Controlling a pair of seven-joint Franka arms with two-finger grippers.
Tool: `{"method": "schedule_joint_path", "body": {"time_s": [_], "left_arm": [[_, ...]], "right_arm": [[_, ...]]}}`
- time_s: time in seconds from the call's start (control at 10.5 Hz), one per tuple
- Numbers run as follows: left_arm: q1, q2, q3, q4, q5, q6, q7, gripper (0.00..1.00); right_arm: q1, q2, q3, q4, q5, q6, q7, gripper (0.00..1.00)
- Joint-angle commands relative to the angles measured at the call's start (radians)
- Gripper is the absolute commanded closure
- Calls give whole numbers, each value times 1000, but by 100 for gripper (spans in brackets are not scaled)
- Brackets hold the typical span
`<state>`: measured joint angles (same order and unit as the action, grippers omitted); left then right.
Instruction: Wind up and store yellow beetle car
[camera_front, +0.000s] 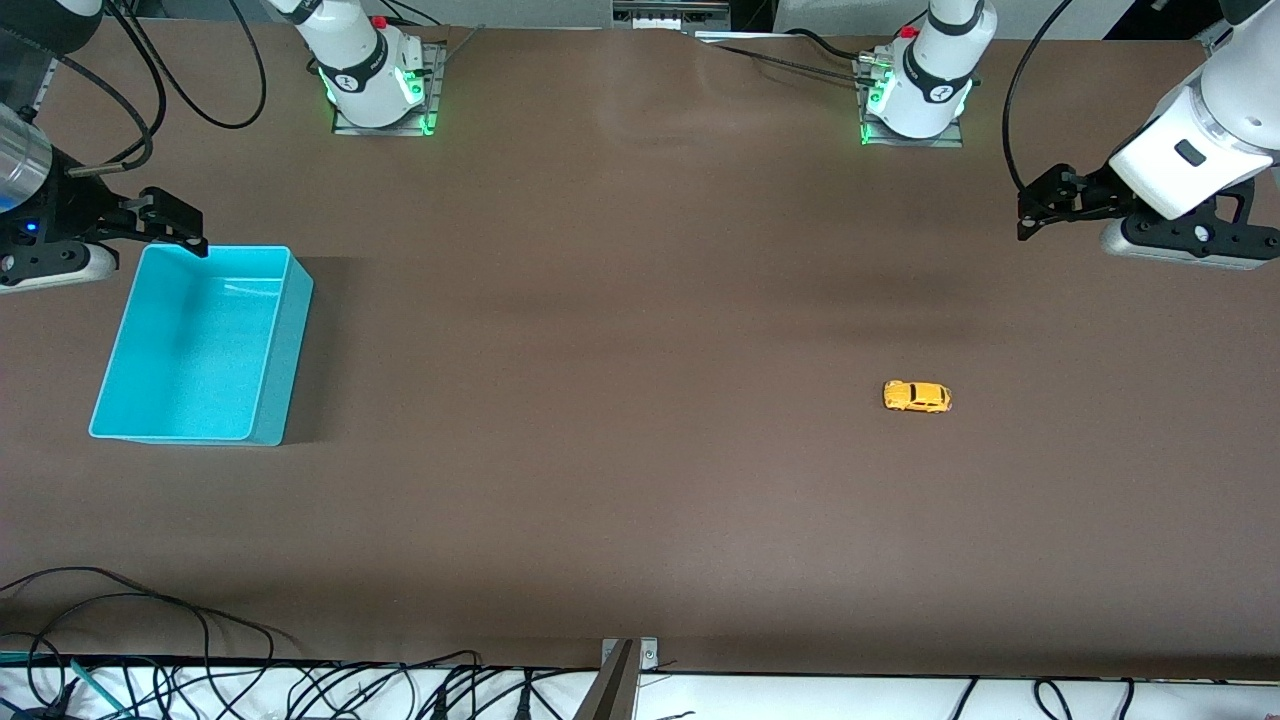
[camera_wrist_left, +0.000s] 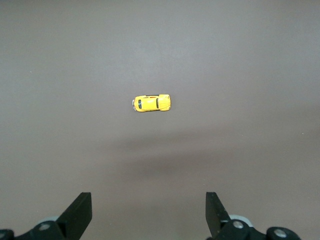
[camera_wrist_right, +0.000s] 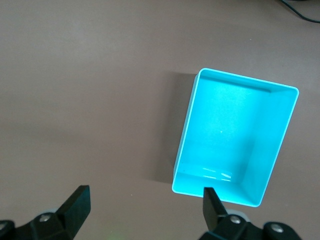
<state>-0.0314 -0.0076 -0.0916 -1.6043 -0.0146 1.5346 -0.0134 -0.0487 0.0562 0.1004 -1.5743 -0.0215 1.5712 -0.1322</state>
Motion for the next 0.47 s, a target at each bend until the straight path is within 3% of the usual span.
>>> {"method": "schedule_joint_path", "body": {"time_s": [0.0,0.38], "left_arm": [[5,-12,3,-16,13,10,-7,0],[5,-11,3,-16,11,10,-6,0]], "right_arm": [[-2,-12,10,-4,3,-13,-1,0],[-3,-10,8,-4,2,-14,-3,0]]}}
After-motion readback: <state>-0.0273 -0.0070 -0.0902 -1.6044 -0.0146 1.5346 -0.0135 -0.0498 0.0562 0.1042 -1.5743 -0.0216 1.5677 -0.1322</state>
